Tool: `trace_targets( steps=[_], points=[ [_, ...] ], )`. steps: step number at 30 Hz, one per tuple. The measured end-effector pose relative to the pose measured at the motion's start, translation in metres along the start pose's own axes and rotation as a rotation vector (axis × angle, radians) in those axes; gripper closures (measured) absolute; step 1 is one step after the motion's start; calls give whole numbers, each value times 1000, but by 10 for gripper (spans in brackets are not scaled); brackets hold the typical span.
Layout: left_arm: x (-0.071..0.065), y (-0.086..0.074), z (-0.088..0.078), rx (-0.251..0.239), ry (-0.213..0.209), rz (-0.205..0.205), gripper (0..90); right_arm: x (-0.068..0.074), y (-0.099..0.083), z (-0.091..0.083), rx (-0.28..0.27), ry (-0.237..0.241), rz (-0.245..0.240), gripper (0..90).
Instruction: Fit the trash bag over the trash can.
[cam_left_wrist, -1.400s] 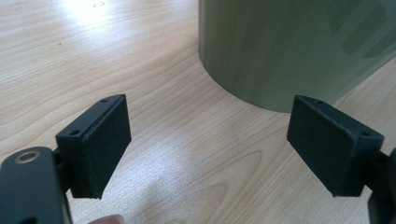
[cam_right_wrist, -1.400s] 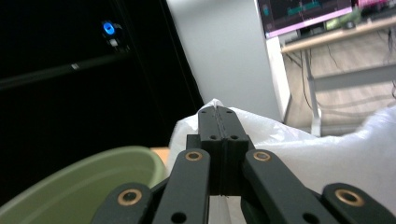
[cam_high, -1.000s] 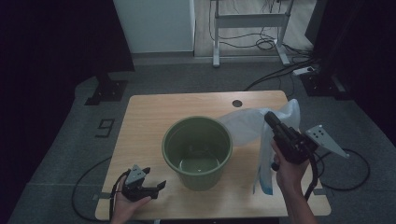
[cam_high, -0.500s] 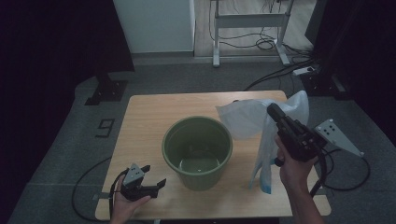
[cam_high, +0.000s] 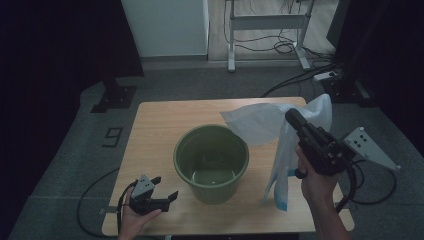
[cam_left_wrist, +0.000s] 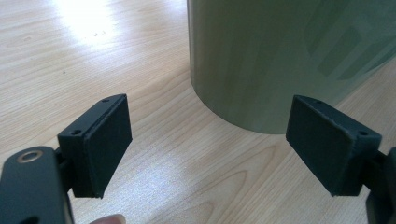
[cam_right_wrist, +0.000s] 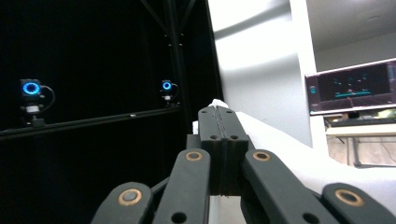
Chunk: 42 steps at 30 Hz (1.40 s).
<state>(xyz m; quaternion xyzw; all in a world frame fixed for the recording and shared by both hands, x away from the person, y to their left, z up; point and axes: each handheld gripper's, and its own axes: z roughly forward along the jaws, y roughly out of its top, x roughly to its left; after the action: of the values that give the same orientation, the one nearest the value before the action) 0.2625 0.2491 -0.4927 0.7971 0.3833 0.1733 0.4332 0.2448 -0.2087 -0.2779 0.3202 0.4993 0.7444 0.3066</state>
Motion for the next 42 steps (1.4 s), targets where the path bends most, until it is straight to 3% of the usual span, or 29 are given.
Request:
trace_targets(
  steps=[16,23,34,42],
  points=[
    [1,0,0,-5,0,-5,142,11,10,12,1,59,-16,896],
    [2,4,-5,-23,5,-6,143,19,16,30,9,111,-31,896],
    [7,3,-7,-31,9,-18,144,31,17,56,15,187,-13,896],
    [6,4,-9,-38,8,-17,144,43,24,52,8,219,-21,896]
  ],
)
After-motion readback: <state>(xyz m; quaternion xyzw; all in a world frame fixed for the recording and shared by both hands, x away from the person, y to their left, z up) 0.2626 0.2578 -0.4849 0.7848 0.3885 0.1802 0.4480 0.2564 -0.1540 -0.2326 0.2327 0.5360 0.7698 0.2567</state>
